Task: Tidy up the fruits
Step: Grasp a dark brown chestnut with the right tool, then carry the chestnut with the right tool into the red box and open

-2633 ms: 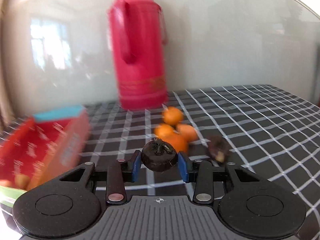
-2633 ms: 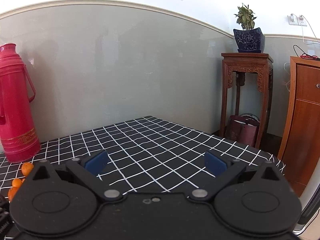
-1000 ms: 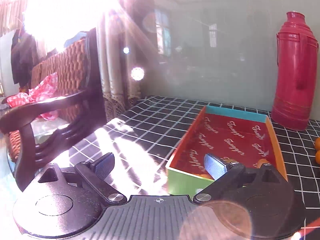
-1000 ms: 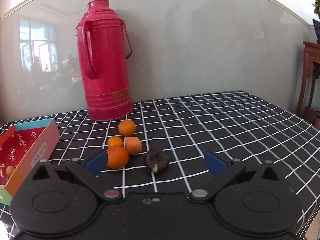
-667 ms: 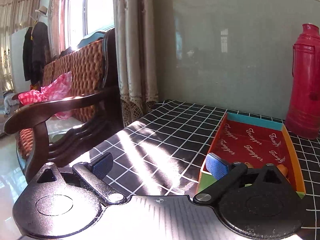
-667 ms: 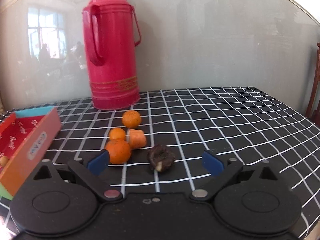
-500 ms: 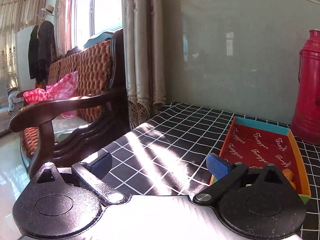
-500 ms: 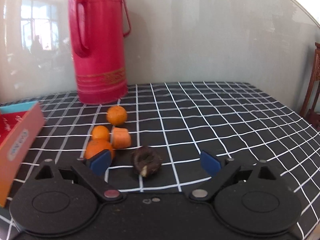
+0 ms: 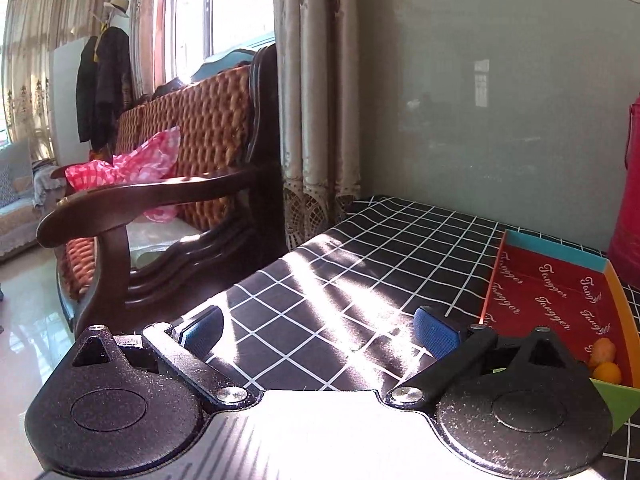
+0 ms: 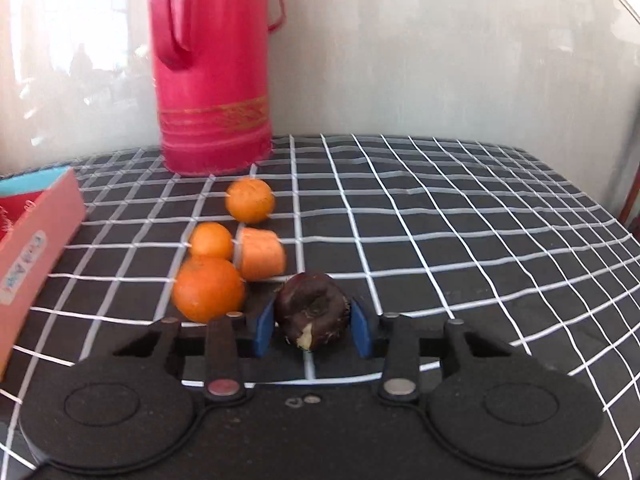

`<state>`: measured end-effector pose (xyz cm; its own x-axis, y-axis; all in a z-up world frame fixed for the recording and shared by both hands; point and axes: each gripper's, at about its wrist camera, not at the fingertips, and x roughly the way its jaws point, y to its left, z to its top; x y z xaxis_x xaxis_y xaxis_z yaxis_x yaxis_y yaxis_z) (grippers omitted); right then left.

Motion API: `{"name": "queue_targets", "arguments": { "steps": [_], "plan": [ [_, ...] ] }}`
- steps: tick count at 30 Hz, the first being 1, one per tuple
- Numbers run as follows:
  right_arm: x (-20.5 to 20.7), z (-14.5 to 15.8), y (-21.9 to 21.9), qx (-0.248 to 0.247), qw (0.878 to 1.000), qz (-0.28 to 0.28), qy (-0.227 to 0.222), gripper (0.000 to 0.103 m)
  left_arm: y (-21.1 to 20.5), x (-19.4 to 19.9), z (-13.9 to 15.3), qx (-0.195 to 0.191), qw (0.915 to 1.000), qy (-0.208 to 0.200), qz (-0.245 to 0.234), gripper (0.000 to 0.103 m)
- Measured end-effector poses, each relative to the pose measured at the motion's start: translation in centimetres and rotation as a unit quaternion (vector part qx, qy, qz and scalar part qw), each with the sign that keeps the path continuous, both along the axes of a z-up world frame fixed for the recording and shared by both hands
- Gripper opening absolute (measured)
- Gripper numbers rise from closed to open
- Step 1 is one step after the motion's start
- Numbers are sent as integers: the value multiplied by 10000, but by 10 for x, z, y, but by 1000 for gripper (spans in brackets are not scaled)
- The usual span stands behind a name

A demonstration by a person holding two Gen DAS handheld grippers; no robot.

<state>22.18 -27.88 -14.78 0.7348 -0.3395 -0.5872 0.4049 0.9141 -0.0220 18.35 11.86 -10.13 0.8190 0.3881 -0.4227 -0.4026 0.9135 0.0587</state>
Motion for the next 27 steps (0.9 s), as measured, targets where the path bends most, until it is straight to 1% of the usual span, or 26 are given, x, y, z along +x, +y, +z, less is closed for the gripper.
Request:
{"name": "queue_targets", "arguments": {
  "steps": [2, 4, 7, 9, 12, 14, 17, 20, 21, 22, 24, 25, 27],
  "plan": [
    [-5, 10, 14, -102, 9993, 210, -285, 32, 5, -2, 0, -4, 10000, -5, 74, 101],
    [-11, 20, 33, -165, 9963, 558, -637, 32, 9, -3, -1, -20, 9999, 17, 121, 101],
    [-18, 33, 62, -8, 9868, 1226, -1062, 32, 16, -5, -3, -13, 9998, 45, 179, 101],
    [-19, 38, 83, 82, 9786, 1657, -1220, 32, 19, -7, -5, 32, 9997, 62, 226, 101],
    [-14, 41, 114, 265, 9659, 2225, -1296, 32, 25, -10, -6, 61, 9995, 93, 293, 101],
    [-8, 41, 133, 320, 9594, 2508, -1248, 32, 30, -12, -7, 69, 9994, 99, 332, 101],
    [0, 36, 157, 314, 9538, 2772, -1113, 32, 36, -14, -7, 84, 9991, 117, 391, 101],
    [7, 31, 174, 229, 9525, 2878, -972, 35, 42, -14, -8, 71, 9990, 143, 424, 101],
    [7, 29, 178, 142, 9534, 2858, -955, 43, 44, -15, -8, 62, 9989, 139, 435, 101],
    [8, 28, 181, 52, 9539, 2849, -947, 61, 45, -14, -8, 57, 9989, 131, 450, 101],
    [2, 30, 183, -54, 9549, 2755, -1103, 82, 46, -14, -6, 35, 9988, 112, 466, 101],
    [-3, 33, 181, -75, 9545, 2720, -1221, 80, 46, -14, -6, 17, 9989, 114, 456, 101],
    [-8, 38, 175, -83, 9542, 2669, -1347, 81, 42, -12, -7, -8, 9992, 127, 382, 101]
  ]
}}
